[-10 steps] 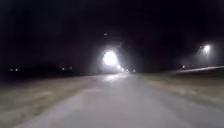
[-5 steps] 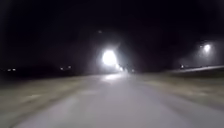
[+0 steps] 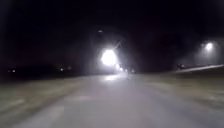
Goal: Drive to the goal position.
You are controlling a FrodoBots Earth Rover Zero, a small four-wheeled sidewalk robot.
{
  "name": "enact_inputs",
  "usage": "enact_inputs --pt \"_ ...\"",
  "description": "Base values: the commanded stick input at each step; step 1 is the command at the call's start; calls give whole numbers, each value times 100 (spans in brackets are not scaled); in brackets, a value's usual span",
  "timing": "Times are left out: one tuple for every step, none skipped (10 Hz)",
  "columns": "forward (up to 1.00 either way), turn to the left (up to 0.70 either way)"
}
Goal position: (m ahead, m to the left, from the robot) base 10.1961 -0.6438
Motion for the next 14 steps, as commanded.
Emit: enact_inputs --pt "100 8" --pt "100 8" --pt "100 9" --pt "100 9" --pt "100 9" --pt "100 9" --pt "100 9" --pt "100 9" --pt "100 9" --pt "100 8" --pt "100 8" --pt "100 6" --pt "100 5" --pt "100 2"
